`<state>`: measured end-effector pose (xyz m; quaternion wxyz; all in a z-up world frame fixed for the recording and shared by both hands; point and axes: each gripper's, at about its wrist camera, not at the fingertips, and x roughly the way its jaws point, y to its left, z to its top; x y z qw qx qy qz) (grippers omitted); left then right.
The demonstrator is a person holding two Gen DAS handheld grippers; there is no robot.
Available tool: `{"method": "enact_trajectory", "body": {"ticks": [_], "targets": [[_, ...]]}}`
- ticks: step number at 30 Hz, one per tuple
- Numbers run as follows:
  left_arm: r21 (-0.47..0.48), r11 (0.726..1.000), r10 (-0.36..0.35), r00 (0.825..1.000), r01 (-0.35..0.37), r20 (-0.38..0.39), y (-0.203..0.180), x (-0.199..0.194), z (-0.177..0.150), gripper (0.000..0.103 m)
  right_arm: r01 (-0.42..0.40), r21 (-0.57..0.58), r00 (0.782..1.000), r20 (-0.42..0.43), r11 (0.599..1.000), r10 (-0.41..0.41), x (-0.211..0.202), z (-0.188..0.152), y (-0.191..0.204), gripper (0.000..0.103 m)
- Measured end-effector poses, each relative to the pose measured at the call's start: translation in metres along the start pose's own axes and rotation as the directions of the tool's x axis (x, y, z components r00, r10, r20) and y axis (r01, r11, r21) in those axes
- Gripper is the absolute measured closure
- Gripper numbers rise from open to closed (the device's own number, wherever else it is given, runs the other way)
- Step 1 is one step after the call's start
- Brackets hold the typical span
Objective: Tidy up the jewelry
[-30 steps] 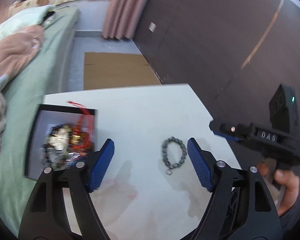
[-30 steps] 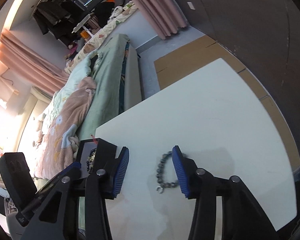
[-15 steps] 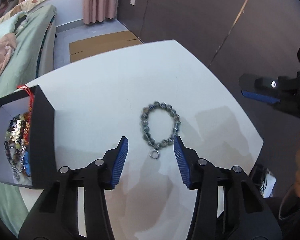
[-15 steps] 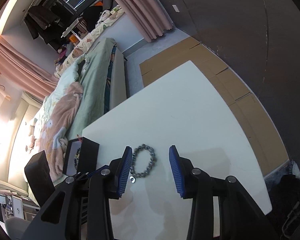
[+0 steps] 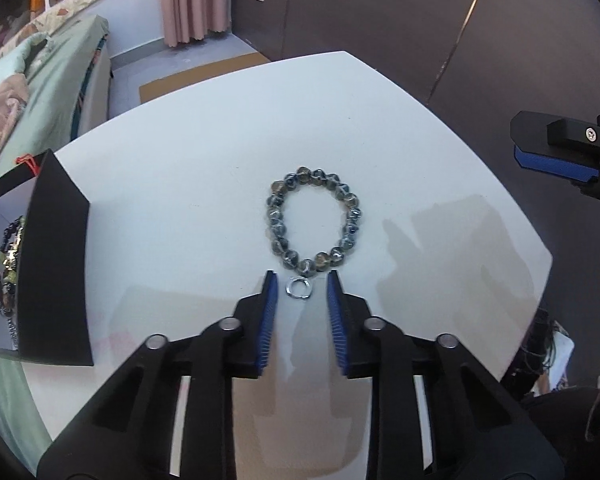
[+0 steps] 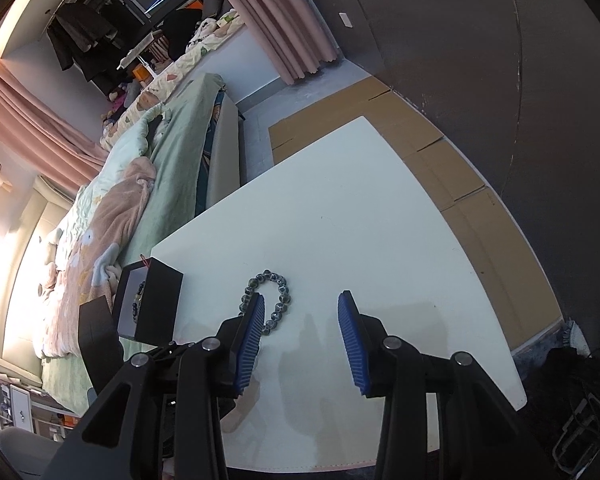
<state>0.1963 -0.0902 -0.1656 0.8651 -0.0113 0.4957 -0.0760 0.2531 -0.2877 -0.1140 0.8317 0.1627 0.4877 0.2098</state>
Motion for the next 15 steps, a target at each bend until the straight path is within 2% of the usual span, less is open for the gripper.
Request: {"method": "enact_trajectory", "body": {"ticks": [1, 6, 15], "targets": [[0.0, 1.0, 0.003, 1.0, -0.003, -0.001, 0.0, 0.001, 0.0, 0.09, 0.001, -0.005, 1.0, -0.004, 1.0, -0.001, 0.002, -0.001, 0.002, 0.065], [-0.032, 0.999, -0.029, 1.0, 0.028, -0.009, 0.011, -0.003, 0.006, 0.09, 0.015, -0.028, 1.0, -0.026, 0.999, -0.015, 0.014, -0.003, 0.011, 0.065], [-0.107, 0.992, -0.057, 0.995, 0.066, 0.086, 0.042, -0.048, 0.006, 0.09, 0.045, -0.063, 0.996, -0.08, 0.997, -0.05, 0.043, -0.005, 0.021, 0.073]]}}
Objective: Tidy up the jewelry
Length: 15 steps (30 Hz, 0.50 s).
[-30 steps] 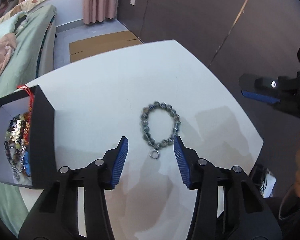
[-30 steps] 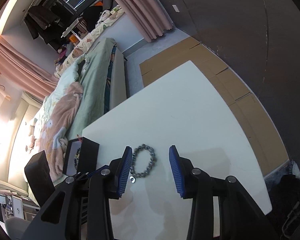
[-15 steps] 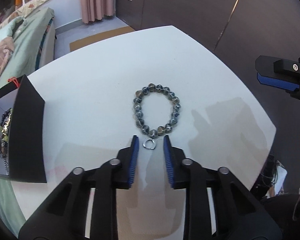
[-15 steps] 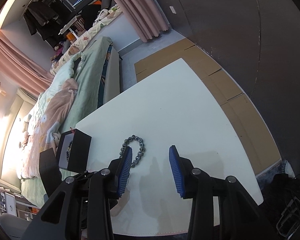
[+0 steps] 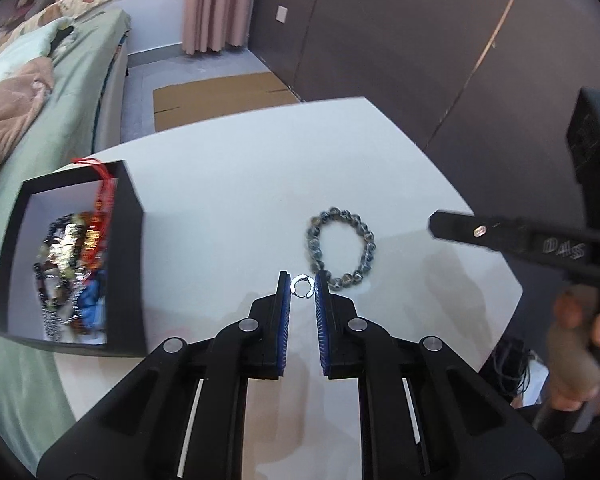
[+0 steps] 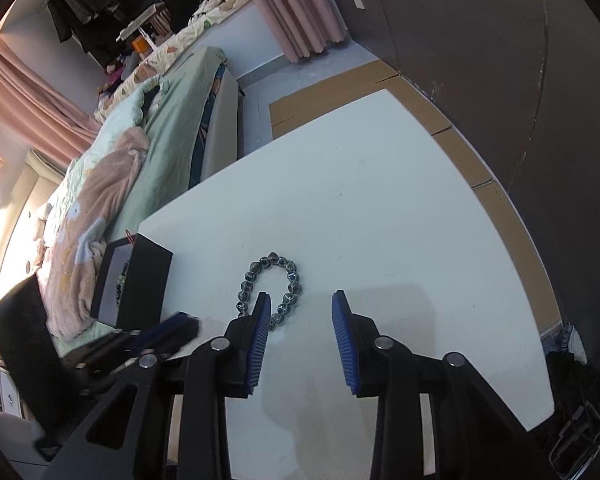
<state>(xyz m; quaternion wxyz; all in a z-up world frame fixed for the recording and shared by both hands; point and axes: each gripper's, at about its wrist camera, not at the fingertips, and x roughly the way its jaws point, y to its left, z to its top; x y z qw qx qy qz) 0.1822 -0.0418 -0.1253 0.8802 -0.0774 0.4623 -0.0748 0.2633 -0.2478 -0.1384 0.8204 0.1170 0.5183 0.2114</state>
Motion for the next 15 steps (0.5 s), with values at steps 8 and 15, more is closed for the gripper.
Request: {"method": "enact_trajectory", "body": {"ticks": [8, 15], "targets": [[-0.056, 0.998, -0.012, 0.998, 0.016, 0.064, 0.026, -0.022, 0.009, 0.09, 0.053, -0.045, 0.997, -0.047, 0.998, -0.055, 0.035, 0.004, 0.016, 0.078], [-0.156, 0.987, -0.014, 0.991, 0.034, 0.131, 0.07, -0.046, 0.015, 0.09, 0.082, -0.096, 0.995, -0.056, 0.992, -0.088, 0.058, 0.007, 0.033, 0.079]]}}
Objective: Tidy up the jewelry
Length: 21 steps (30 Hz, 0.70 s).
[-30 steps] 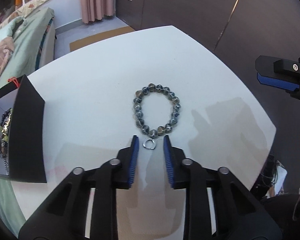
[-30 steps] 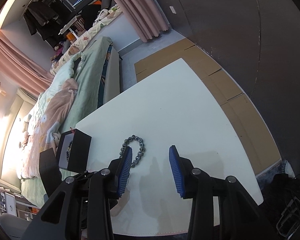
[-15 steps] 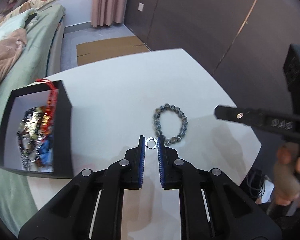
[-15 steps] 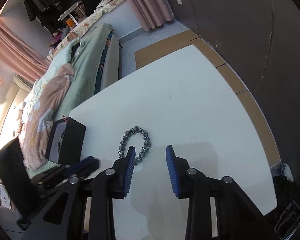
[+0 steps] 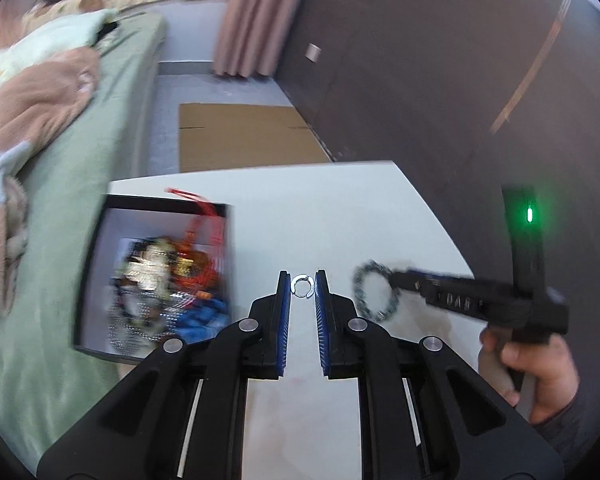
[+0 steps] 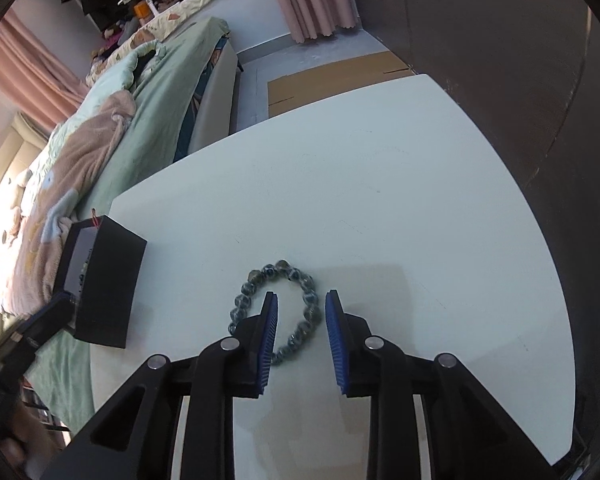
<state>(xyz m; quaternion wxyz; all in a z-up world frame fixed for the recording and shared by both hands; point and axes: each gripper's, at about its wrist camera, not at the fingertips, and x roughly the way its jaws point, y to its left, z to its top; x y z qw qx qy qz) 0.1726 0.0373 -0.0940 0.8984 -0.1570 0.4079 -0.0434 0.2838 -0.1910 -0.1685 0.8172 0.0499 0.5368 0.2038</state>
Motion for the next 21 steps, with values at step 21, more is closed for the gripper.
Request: {"method": "enact_trajectory", "body": {"ticks": [21], "targets": [[-0.167, 0.986, 0.017, 0.999, -0.012, 0.027, 0.057, 0.01, 0.019, 0.057, -0.06, -0.055, 0.995, 0.074, 0.997, 0.064, -0.022, 0.013, 0.023, 0.094]]}}
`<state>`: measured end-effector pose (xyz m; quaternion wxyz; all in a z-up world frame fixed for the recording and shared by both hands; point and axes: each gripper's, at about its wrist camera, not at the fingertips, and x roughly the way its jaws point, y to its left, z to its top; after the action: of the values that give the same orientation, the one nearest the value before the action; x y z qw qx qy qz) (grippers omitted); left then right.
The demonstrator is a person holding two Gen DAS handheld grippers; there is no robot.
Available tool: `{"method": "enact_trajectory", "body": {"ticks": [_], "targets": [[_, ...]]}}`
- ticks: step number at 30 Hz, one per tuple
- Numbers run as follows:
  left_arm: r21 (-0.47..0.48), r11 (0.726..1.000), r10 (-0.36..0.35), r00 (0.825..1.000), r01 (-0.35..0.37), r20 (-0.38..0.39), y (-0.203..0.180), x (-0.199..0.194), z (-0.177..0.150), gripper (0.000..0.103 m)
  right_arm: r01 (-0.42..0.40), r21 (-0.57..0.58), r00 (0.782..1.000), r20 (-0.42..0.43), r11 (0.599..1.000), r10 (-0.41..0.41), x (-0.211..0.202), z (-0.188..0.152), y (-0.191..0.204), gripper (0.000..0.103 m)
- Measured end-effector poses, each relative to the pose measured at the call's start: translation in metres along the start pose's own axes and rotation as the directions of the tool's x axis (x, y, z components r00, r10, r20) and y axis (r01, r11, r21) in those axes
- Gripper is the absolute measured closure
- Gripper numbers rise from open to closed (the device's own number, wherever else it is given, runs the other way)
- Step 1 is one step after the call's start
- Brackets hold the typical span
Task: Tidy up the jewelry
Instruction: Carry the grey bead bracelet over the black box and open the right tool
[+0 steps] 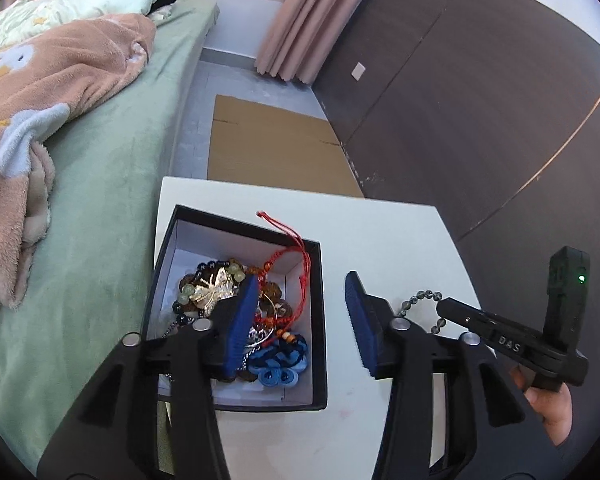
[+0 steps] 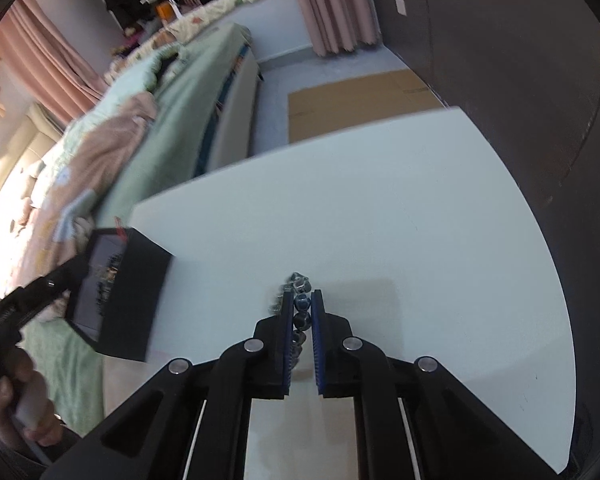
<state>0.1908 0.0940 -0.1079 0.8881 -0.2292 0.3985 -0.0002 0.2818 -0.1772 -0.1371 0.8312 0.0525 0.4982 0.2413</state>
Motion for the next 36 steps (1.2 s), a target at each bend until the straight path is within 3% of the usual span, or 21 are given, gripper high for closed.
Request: {"method": "enact_trajectory", "body": {"ticks": [6, 13, 19, 24, 31, 36], "targets": [[-0.023, 1.0, 0.012, 1.0, -0.012, 0.018, 0.005, -0.009, 0.0, 0.049, -0.053, -0.013, 0.997, 0.054, 0.999, 0.053, -0.017, 0.004, 0.014, 0.094], [-0.053, 0.998, 0.034, 0.996, -0.03, 0.085, 0.016, -0.036, 0.002, 0.031, -0.121, -0.044, 0.983, 0.132, 0.992, 0.126, -0.045, 0.012, 0.042, 0.094], [-0.083, 0.996, 0.029, 0.992, -0.019, 0.122, 0.027, -0.059, 0.001, 0.024, -0.156, -0.128, 0.969, 0.172, 0.979, 0.177, -0.064, 0.021, 0.096, 0.094], [-0.126, 0.992, 0.03, 0.986, -0.009, 0.163, 0.043, -0.081, 0.001, 0.016, -0.182, -0.199, 0.963, 0.16, 0.963, 0.215, -0.063, 0.029, 0.144, 0.094], [-0.173, 0.985, 0.025, 0.982, 0.008, 0.188, 0.065, -0.095, -0.001, 0.016, -0.223, -0.255, 0.96, 0.112, 0.941, 0.258, -0.045, 0.03, 0.194, 0.094], [-0.18, 0.984, 0.022, 0.98, 0.015, 0.199, 0.071, -0.101, -0.002, 0.016, -0.143, -0.204, 0.982, 0.089, 0.969, 0.164, -0.015, 0.028, 0.184, 0.088]]}}
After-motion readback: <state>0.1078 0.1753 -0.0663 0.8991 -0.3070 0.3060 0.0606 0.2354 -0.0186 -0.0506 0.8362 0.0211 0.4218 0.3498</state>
